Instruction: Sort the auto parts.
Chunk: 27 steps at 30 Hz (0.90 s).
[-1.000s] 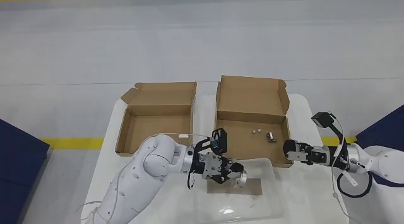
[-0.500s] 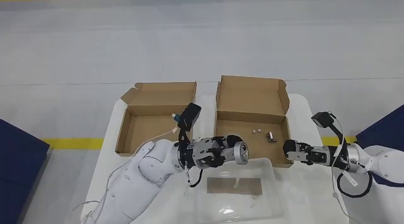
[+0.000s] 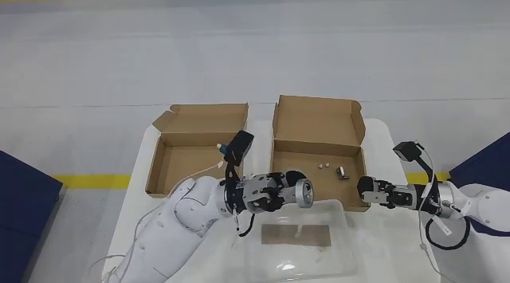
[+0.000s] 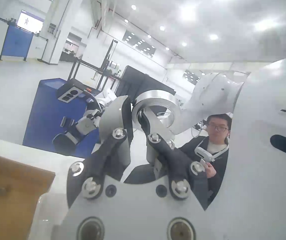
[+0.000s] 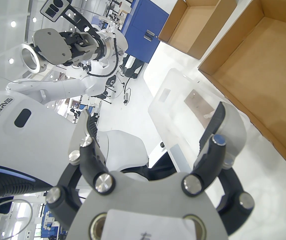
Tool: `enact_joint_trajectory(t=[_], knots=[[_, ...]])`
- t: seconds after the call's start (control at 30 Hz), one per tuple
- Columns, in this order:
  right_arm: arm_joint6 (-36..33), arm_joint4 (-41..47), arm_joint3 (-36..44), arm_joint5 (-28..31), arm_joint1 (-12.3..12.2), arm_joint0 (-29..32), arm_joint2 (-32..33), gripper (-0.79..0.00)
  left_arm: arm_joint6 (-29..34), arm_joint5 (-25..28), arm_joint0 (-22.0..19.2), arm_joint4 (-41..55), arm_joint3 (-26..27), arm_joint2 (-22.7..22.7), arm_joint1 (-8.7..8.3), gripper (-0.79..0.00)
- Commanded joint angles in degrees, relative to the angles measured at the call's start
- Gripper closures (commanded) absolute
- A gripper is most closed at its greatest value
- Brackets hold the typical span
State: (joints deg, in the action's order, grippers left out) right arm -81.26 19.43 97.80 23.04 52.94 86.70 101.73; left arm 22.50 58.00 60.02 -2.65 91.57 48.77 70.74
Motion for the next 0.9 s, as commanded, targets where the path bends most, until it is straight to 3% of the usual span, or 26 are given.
enact_joint_trajectory(t=[0.0,0.5,0.87], knots=[[0.0,0.0,0.0,0.0,0.0,0.0,0.0,-0.785,0.0,0.0,0.0,0.0,0.0,0.0,0.00,0.000],[0.0,0.0,0.0,0.0,0.0,0.0,0.0,-0.785,-7.0,0.0,3.5,4.7,10.7,2.8,0.27,0.000],[0.0,0.0,0.0,0.0,0.0,0.0,0.0,-0.785,-7.0,0.0,3.7,6.2,12.3,4.1,0.61,0.000]])
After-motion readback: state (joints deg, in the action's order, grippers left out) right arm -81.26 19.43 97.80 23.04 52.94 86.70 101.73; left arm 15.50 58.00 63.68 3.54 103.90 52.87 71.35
